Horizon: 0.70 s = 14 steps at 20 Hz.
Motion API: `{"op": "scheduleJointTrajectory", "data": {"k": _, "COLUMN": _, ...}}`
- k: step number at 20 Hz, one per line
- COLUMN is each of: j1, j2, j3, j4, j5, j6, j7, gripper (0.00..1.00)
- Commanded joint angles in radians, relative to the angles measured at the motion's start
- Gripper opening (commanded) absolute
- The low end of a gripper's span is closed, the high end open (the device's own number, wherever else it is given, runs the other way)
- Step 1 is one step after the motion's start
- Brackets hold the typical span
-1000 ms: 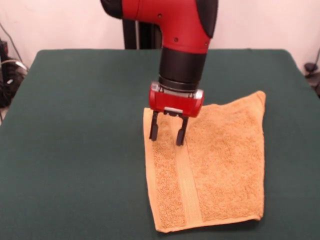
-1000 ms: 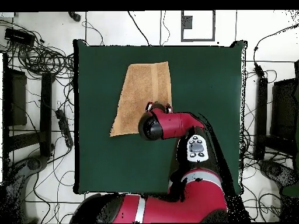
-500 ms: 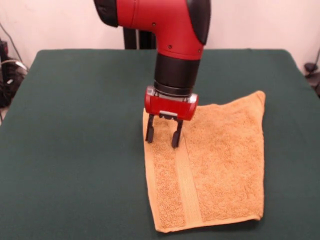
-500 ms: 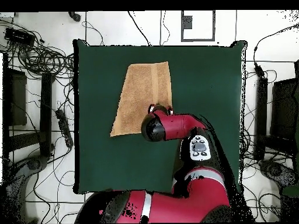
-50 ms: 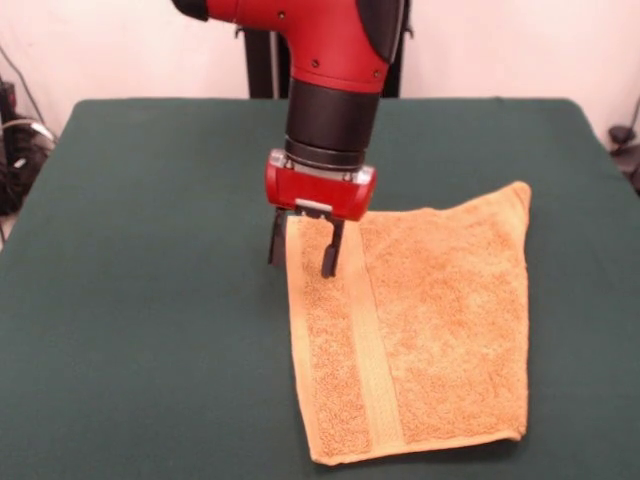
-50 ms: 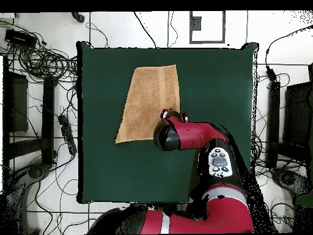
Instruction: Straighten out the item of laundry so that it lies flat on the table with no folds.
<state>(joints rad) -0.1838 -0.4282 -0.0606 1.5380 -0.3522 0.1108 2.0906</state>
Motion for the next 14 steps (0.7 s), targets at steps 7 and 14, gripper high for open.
{"op": "scheduleJointTrajectory", "data": {"k": 7, "j1": 0.001, "j2": 0.073, "j3": 0.109, "j4": 0.103, "j5": -0.068, "j6": -0.042, "j7": 0.048, "gripper": 1.0}}
{"op": "scheduleJointTrajectory", "data": {"k": 14, "j1": 0.032, "j2": 0.128, "j3": 0.076, "j4": 0.095, "j5": -0.08, "j6": -0.098, "j7": 0.081, "gripper": 1.0}}
